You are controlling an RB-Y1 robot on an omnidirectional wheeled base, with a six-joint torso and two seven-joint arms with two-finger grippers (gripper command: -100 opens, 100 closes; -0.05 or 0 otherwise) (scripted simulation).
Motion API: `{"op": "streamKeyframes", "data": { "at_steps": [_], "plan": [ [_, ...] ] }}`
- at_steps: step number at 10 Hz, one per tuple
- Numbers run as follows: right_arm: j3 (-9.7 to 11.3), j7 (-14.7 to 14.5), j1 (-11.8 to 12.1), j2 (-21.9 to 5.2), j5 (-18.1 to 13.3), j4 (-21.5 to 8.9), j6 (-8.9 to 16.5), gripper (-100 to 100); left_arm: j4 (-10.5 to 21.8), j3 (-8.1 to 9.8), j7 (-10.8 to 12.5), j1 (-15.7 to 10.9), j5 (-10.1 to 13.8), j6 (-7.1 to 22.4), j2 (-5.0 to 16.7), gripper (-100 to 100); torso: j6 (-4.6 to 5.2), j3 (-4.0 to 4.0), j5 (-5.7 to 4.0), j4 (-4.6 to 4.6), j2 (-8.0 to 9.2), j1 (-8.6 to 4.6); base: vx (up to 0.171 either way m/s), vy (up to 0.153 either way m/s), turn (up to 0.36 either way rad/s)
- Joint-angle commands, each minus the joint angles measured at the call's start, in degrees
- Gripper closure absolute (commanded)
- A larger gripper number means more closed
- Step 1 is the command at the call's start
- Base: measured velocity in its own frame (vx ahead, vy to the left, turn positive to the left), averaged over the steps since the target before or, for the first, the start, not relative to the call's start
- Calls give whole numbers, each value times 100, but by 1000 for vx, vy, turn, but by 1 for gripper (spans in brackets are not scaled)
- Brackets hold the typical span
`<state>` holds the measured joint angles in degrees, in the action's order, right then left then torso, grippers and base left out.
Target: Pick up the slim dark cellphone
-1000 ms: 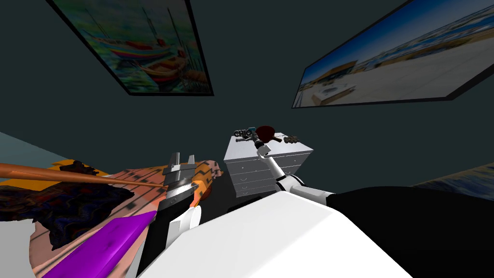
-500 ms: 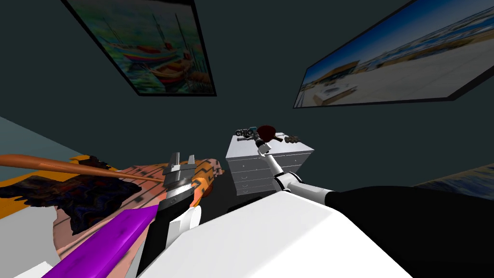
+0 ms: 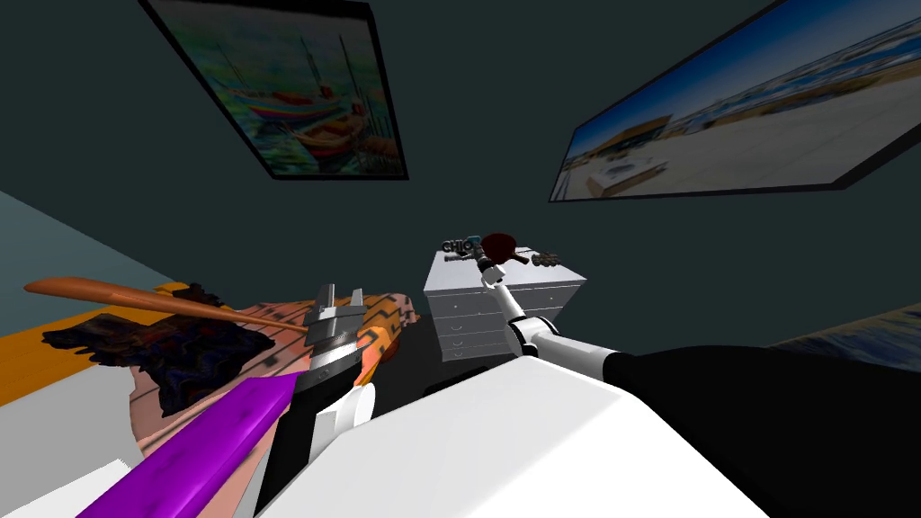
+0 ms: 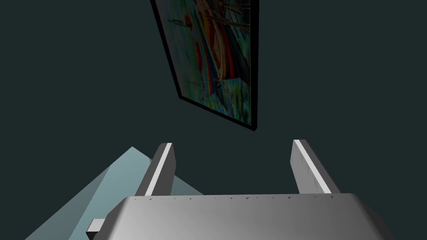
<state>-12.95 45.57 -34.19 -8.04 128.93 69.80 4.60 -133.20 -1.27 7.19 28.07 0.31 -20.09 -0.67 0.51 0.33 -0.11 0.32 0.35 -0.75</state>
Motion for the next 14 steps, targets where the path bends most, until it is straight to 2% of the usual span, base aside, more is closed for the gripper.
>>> {"op": "streamKeyframes", "data": {
  "at_steps": [1, 2, 3, 4, 5, 7, 8, 9, 10, 12, 13, 14],
  "plan": [
    [-81, 58, -64, 14, -286, -200, -2, -100, 0, 0, 0, 0, 0, 0, 0, 0, 0, 0, 0, 0, 0, 0, -8, 4, -17],
    [-81, 58, -64, 14, -372, -200, -2, -100, 0, 0, 0, 0, 0, 0, 0, 0, -2, -6, 0, -2, -11, 0, 6, 2, 0],
    [-348, 349, -332, 90, -587, -446, 272, -100, 0, 0, 0, 0, 0, 0, 0, 0, -1, -10, 0, -4, -18, 0, -70, 10, 131],
    [-490, 485, -461, 90, -749, -584, 339, -100, 0, 0, 0, -1, 0, 0, 0, 0, -6, -1, 2, -1, 1, 6, -76, 12, 83],
    [-583, 551, -461, 90, -904, -718, 339, -100, 0, 0, 0, 0, 0, 0, 0, 0, -2, 4, 2, 2, 6, 6, -30, 4, -5],
    [-586, 551, -461, 90, -1156, -812, 339, -100, 0, 0, 0, 0, 0, 0, 0, 0, 0, -7, 0, -3, -12, -1, 0, -1, -5],
    [-858, 840, -730, 166, -1379, -1064, 630, -100, 0, 0, 0, 1, 0, 0, 0, 0, -1, -10, 0, -4, -18, -2, -54, 7, 156],
    [-1020, 973, -859, 166, -1540, -1213, 680, -100, 0, 0, 0, -1, 0, 0, 0, 0, -6, -3, 1, -1, -4, 5, -74, 11, 61],
    [-1090, 1045, -859, 166, -1711, -1420, 680, -100, 0, 0, 0, 0, 0, 0, 0, 0, -9, 3, 4, 3, 4, 12, -44, 8, -12],
    [-1090, 1045, -859, 166, -1941, -1424, 680, -100, 0, 0, 0, 0, 0, 0, 0, 0, -8, -3, 3, 0, -8, 10, -7, 1, -2],
    [-1394, 1296, -1160, 243, -2159, -1721, 984, -100, 0, 0, 0, 1, 0, 0, 0, 0, -8, -7, 3, -1, -15, 8, -57, 4, 118],
    [-1584, 1399, -1257, 243, -2316, -1889, 1021, -100, 0, 0, 0, -1, 0, 0, 0, 0, -13, -1, 4, 1, -2, 14, -74, 8, 100]
  ]
}}
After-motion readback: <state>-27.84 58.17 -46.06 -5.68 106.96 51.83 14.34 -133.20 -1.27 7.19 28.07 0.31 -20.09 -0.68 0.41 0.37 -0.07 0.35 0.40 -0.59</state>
